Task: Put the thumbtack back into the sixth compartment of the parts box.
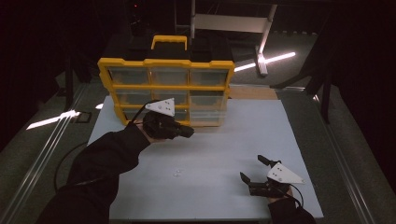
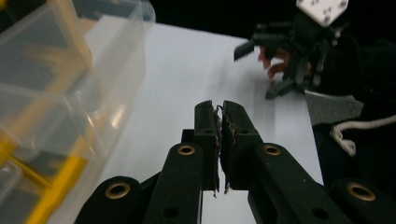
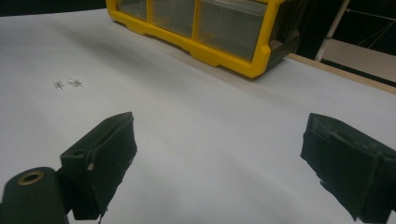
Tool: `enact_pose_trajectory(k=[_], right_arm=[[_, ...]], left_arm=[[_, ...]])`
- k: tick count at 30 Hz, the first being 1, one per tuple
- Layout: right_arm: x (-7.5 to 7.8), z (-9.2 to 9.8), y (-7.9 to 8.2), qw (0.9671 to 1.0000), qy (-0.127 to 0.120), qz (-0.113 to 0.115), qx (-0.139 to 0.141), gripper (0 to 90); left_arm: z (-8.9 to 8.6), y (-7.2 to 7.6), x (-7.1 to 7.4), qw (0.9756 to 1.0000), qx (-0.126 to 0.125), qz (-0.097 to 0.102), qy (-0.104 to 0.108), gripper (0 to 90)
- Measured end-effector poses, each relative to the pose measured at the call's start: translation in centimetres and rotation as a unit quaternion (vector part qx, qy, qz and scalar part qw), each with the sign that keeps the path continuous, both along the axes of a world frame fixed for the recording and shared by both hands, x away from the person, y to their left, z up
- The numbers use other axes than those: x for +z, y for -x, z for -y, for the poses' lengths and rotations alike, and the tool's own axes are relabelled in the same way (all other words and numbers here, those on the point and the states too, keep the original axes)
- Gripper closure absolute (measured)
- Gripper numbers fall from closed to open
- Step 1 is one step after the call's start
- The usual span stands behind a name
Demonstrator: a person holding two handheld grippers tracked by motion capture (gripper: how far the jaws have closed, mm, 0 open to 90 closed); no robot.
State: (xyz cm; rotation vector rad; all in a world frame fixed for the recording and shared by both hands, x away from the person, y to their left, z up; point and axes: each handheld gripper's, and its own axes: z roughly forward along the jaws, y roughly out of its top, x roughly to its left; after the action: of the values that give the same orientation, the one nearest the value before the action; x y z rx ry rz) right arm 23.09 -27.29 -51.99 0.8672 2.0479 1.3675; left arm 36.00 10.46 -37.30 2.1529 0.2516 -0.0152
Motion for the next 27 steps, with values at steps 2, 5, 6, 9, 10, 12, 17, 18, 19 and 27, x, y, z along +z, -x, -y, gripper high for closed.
enact_pose_trajectory(k=[2,5,6,9,10,12,17,18,19,27], right_arm=[[0.0,0.0,0.0,1.0,0.001,0.001,-0.001,9.9],[0.1,0.0,0.1,1.0,0.0,0.003,0.0,9.9],[0.1,0.0,0.1,1.0,0.0,0.004,0.0,9.9],[0.1,0.1,0.0,1.0,-0.001,0.003,-0.001,9.9],[0.1,0.1,0.0,1.0,-0.001,0.004,-0.002,9.9],[0.1,0.1,0.0,1.0,-0.002,0.004,-0.001,9.9],[0.1,0.1,0.1,1.0,-0.002,0.004,-0.001,9.9],[0.1,0.1,0.1,1.0,-0.002,0.004,-0.001,9.9],[0.1,0.1,0.1,1.0,-0.002,0.004,-0.001,9.9],[0.0,0.1,0.0,1.0,-0.002,0.004,-0.001,9.9]], left_arm=[[0.4,-0.5,0.7,0.9999,0.002,0.004,0.009,86.1],[0.9,-1.0,1.4,0.9999,0.003,0.01,0.012,86.1],[0.9,-1.0,1.4,0.9999,0.003,0.01,0.012,86.2],[1.3,-1.5,2.0,0.9997,0.003,0.017,0.019,86.1],[1.4,-1.6,2.2,0.9996,0.003,0.018,0.023,86.1],[1.8,-2.2,2.6,0.9992,0.008,0.018,0.033,86.1],[2.3,-3.2,3.0,0.9989,0.022,0.02,0.036,86.1],[2.3,-3.2,3.0,0.9989,0.022,0.02,0.036,86.1],[2.3,-3.5,3.2,0.9986,0.028,0.021,0.039,86.1],[2.3,-4.8,3.5,0.9974,0.055,0.023,0.041,86.1]])
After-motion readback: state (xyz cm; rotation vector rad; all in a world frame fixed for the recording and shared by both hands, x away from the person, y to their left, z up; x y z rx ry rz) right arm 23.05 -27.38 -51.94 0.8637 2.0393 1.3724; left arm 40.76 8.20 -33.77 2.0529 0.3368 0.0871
